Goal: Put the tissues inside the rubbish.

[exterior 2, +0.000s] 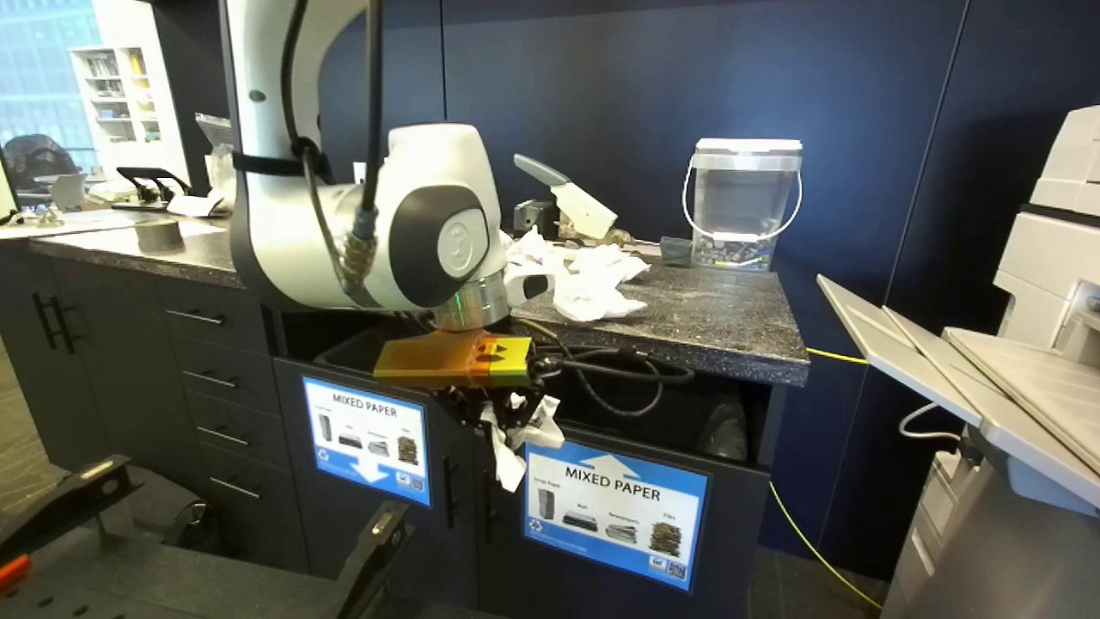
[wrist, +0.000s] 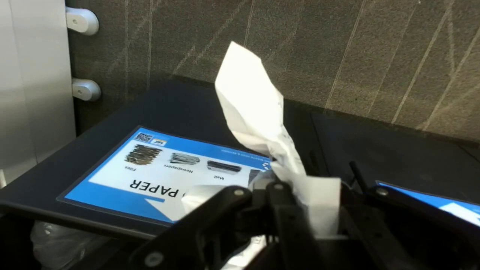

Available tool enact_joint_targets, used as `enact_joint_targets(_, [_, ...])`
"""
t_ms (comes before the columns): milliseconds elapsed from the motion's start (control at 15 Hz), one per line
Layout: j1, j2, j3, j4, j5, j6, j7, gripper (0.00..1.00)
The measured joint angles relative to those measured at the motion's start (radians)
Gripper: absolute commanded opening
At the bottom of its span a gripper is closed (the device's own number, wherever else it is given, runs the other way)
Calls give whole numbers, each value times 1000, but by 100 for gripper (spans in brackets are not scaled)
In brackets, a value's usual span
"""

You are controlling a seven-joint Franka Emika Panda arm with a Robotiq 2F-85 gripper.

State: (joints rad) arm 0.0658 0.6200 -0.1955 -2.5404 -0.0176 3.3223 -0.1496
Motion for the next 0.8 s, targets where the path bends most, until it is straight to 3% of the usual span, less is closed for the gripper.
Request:
enact_joint_targets(400, [50, 175, -27, 204, 115, 30, 137, 12])
enact_joint_targets(800, [12, 245, 8, 273, 176, 249, 238, 12])
